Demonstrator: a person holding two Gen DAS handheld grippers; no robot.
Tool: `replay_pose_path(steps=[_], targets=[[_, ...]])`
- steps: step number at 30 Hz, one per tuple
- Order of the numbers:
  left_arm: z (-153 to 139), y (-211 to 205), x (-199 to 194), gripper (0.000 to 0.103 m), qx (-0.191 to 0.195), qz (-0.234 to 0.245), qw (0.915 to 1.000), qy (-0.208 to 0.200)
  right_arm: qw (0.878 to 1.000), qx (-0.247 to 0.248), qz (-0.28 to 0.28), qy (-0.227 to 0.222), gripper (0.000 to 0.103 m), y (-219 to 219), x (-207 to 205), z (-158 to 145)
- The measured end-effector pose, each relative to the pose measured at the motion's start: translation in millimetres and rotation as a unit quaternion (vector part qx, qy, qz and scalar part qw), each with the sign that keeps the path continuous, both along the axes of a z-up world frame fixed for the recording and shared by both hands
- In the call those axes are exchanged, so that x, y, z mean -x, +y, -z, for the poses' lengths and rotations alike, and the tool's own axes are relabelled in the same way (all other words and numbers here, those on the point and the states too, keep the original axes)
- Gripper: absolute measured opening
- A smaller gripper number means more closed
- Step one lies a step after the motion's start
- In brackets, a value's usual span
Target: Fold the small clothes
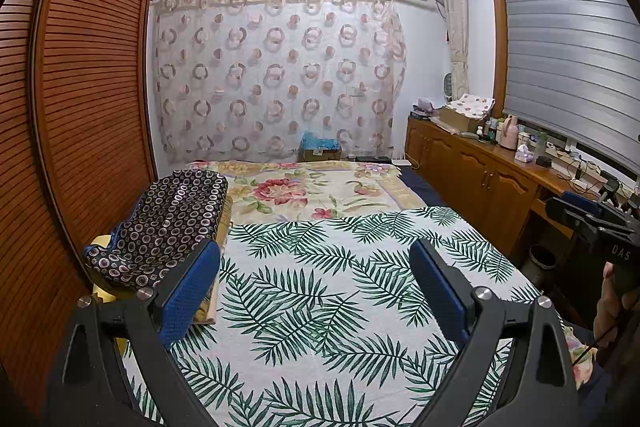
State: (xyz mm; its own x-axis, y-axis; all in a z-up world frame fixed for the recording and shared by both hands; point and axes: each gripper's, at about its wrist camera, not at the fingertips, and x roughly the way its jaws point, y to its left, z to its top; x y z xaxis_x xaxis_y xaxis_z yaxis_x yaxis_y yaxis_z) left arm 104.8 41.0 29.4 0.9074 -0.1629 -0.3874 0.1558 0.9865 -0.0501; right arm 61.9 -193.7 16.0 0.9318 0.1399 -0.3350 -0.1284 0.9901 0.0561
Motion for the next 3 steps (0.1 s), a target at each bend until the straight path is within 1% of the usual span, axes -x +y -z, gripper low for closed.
replay_pose_path(steps=[3], targets=[[0.1,0.0,0.0,0.096,-0.001,0.000,1.0000,0.000,1.000,0.001,0.001,0.000,0.076,0.5,0.0,0.2]])
